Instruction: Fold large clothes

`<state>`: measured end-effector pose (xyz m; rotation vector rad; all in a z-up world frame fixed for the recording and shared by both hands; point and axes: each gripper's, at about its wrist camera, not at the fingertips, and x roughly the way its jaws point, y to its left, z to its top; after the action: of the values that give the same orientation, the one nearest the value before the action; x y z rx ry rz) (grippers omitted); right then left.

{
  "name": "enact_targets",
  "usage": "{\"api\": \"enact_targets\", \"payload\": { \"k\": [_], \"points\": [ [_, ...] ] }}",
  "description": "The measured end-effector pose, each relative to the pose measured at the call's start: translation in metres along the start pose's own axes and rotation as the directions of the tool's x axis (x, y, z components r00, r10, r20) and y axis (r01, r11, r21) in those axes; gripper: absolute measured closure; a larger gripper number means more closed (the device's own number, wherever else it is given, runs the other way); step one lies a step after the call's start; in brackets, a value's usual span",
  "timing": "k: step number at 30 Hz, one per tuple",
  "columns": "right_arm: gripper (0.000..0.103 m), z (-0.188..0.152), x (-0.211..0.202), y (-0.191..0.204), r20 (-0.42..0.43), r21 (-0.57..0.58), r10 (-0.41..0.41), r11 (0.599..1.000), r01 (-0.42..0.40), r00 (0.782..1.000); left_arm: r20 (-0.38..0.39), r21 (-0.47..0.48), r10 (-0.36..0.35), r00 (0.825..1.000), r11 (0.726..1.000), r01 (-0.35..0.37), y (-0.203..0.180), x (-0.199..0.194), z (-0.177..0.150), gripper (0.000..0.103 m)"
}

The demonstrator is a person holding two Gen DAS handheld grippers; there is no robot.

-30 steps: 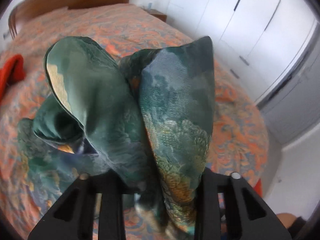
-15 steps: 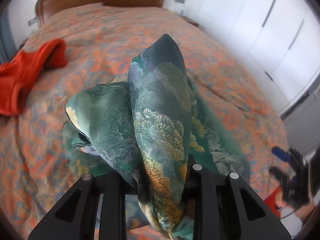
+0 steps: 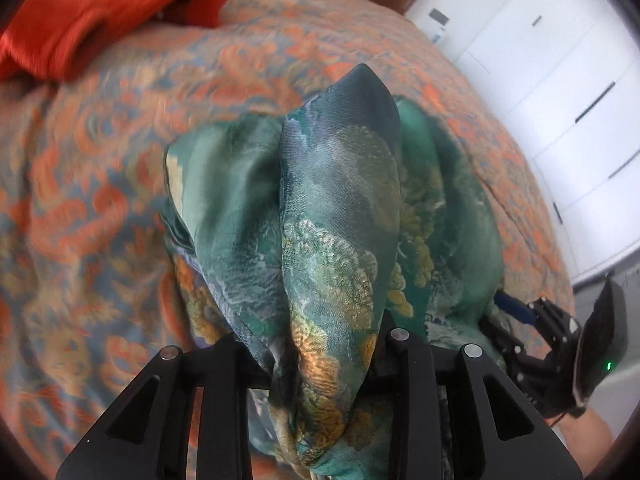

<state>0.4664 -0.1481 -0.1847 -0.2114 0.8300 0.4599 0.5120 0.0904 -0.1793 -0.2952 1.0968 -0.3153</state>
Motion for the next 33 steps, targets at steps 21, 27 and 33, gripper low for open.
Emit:
{"api": "enact_targets", "payload": {
  "k": [21, 27, 33],
  "points": [
    [0.065, 0.074, 0.0, -0.032, 0.021, 0.241, 0.083, 0.967, -0.086, 0.996, 0.038, -0.094, -0.091, 0.995, 0.991, 0.094, 0.041, 0.029, -0.017, 0.062],
    [0.065, 0.137, 0.066, -0.035, -0.004, 0.354, 0.11, 0.93, -0.102, 0.994, 0.042, -0.078, -0.093, 0.995, 0.992, 0.096, 0.043, 0.033, -0.014, 0.061],
    [0.069, 0.119, 0.163, -0.036, -0.134, 0.411, 0.044, 0.912, 0.015, 0.99, 0.054, -0.084, -0.093, 0.994, 0.992, 0.098, 0.048, 0.045, -0.018, 0.061]
  ]
}}
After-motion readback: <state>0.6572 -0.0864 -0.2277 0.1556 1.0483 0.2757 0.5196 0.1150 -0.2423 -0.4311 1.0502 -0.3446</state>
